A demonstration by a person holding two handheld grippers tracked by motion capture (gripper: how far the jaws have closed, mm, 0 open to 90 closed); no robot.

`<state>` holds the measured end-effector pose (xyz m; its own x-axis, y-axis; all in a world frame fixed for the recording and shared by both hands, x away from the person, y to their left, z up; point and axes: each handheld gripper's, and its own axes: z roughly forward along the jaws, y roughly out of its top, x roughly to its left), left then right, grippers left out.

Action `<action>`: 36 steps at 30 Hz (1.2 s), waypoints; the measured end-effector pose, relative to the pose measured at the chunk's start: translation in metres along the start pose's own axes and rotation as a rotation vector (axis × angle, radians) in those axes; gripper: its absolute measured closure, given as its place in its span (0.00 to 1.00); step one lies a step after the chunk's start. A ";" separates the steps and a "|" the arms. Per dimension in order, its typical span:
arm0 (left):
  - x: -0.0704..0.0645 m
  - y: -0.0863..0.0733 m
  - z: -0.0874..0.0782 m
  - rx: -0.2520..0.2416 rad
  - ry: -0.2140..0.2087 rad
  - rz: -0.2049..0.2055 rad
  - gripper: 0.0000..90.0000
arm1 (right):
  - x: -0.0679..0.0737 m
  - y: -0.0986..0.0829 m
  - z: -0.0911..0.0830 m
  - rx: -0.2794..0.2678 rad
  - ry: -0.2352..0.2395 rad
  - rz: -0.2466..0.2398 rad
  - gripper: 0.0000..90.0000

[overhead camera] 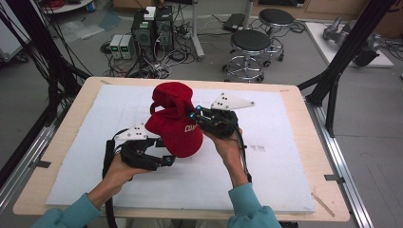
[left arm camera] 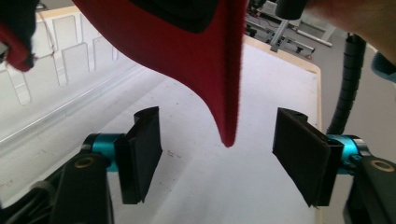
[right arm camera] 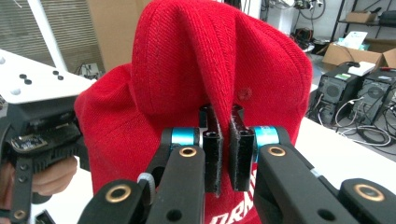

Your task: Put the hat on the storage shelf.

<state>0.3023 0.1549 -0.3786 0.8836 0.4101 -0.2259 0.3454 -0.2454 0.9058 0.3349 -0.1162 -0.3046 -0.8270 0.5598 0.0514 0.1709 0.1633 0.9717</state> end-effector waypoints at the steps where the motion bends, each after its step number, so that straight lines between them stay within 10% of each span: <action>1: 0.000 0.000 0.000 -0.005 0.000 -0.001 0.41 | 0.000 0.000 0.000 -0.002 -0.003 0.002 0.96; 13: 0.005 0.000 0.001 -0.025 -0.018 0.009 0.90 | 0.005 0.000 0.005 -0.004 0.020 -0.001 0.96; 26: 0.005 0.001 -0.004 -0.026 0.000 -0.010 0.94 | 0.006 0.001 0.007 -0.028 0.043 -0.016 0.91; 36: 0.010 0.005 -0.015 -0.039 0.027 0.008 0.94 | 0.004 0.000 0.004 -0.008 0.047 0.014 0.22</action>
<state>0.3084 0.1712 -0.3712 0.8775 0.4315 -0.2094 0.3252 -0.2145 0.9210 0.3342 -0.1103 -0.3050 -0.8489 0.5230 0.0760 0.1787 0.1486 0.9726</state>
